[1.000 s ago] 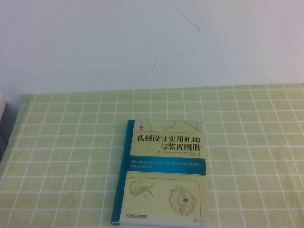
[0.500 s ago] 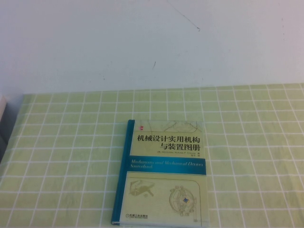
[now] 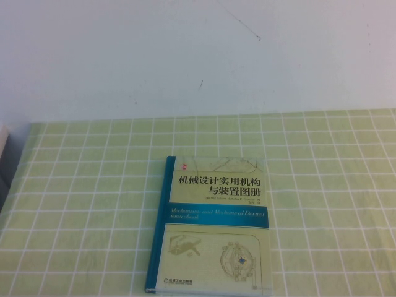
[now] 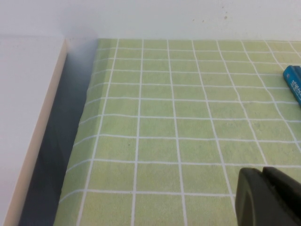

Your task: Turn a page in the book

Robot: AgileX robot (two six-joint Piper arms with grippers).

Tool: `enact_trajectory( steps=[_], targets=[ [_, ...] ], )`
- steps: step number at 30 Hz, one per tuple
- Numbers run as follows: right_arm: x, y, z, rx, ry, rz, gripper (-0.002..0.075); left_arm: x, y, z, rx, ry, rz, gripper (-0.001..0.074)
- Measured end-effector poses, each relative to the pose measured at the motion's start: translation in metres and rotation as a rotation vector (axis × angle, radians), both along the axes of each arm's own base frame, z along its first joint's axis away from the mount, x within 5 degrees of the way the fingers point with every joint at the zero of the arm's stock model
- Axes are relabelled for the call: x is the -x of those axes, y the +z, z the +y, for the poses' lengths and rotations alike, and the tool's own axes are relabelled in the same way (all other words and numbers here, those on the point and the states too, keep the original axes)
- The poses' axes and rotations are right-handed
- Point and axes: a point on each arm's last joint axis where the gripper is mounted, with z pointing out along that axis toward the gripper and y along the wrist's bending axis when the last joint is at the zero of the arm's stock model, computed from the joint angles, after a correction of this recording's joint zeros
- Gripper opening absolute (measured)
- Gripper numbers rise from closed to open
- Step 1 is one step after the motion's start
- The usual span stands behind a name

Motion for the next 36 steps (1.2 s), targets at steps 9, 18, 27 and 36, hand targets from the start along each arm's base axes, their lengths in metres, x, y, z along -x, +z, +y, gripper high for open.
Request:
enact_trajectory(
  steps=[9, 18, 27, 36],
  targets=[
    [-0.0001, 0.0000, 0.0018, -0.045, 0.005, -0.002, -0.0003, 0.0001, -0.0003, 0.0000, -0.002, -0.001, 0.004, -0.0004],
    [-0.0001, 0.0000, 0.0019, -0.049, 0.005, -0.003, -0.0003, 0.0001, -0.0004, 0.0000, -0.002, -0.001, 0.004, -0.0004],
    [-0.0001, 0.0000, 0.0020, -0.050, 0.006, -0.003, -0.0003, 0.0001, -0.0004, 0.0000, -0.002, -0.001, 0.004, -0.0004],
    [-0.0001, 0.0000, 0.0022, -0.057, 0.006, -0.003, -0.0003, 0.0001, -0.0004, 0.0000, -0.002, -0.001, 0.004, -0.0004]
  ],
)
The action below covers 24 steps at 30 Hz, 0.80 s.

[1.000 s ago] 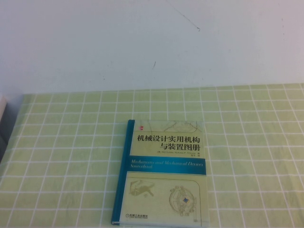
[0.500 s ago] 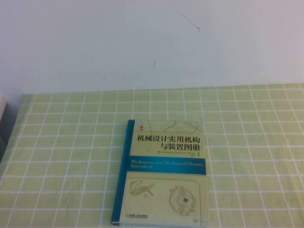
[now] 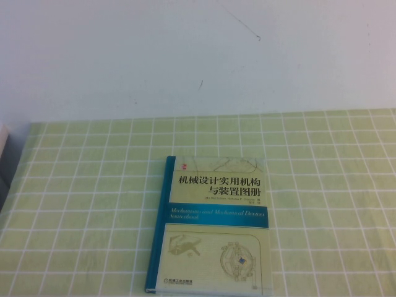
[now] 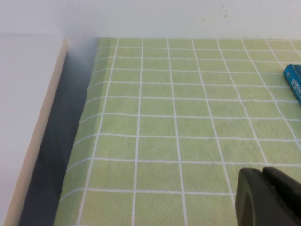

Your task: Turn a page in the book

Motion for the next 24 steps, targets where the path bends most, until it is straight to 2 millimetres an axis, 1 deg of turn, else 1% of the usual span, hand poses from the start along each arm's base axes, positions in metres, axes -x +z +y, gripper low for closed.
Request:
enact_trajectory(
  steps=[24],
  targets=[
    [0.0000, 0.0000, 0.0005, -0.013, 0.001, -0.001, -0.0003, 0.0000, -0.0001, -0.0001, 0.000, -0.002, 0.002, -0.0004]
  ],
)
